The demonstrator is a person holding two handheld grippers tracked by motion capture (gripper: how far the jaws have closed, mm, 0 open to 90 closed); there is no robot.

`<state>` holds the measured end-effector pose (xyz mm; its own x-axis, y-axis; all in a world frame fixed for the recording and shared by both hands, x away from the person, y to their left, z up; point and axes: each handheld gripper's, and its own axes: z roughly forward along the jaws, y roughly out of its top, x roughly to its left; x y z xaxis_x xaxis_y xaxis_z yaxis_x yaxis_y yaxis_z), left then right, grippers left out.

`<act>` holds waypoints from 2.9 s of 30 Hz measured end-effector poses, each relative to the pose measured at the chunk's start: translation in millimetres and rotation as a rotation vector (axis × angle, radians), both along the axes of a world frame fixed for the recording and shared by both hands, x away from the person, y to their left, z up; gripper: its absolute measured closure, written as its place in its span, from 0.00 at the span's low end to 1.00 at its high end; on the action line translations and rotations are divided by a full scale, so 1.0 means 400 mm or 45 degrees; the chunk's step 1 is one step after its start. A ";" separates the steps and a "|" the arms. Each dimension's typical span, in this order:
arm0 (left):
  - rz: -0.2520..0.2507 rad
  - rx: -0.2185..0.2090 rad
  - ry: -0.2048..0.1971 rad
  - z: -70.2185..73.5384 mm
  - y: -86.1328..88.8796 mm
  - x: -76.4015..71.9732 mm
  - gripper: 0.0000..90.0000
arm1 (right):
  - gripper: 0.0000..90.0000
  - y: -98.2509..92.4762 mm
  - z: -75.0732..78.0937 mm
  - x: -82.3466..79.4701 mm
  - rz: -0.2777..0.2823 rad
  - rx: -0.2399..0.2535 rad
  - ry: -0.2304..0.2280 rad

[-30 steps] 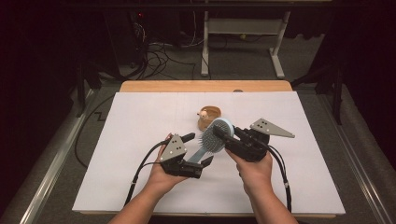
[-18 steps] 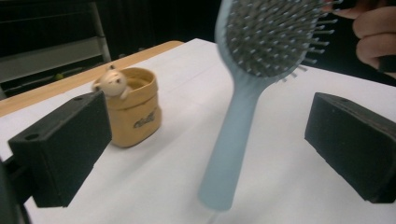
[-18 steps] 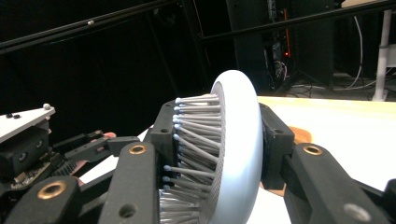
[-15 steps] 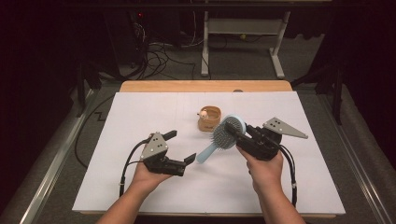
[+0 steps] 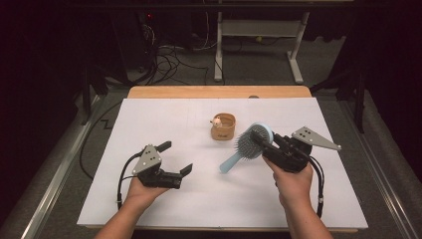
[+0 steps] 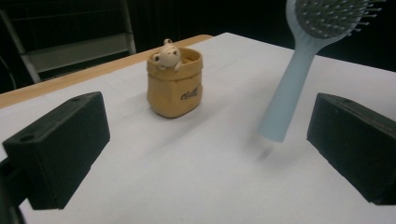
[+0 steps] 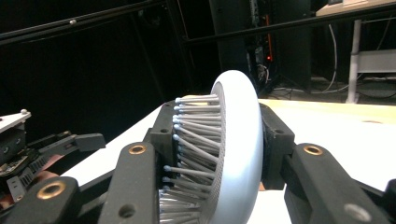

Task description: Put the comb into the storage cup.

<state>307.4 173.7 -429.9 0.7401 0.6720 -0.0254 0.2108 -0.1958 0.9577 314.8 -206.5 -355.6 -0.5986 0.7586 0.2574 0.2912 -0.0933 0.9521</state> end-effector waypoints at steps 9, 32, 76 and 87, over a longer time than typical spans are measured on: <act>0.048 0.008 -0.016 -0.023 0.038 -0.008 0.00 | 0.66 -0.043 0.009 -0.011 -0.052 -0.029 -0.027; 0.090 -0.005 -0.022 -0.047 0.082 -0.006 0.00 | 0.66 -0.158 0.008 -0.032 -0.190 -0.092 -0.087; 0.046 -0.058 -0.053 -0.047 0.086 -0.013 0.00 | 0.66 -0.073 0.080 0.081 -0.220 -0.063 -0.160; 0.038 -0.068 -0.059 -0.044 0.086 -0.015 0.00 | 0.66 -0.045 0.120 0.111 -0.225 -0.048 -0.205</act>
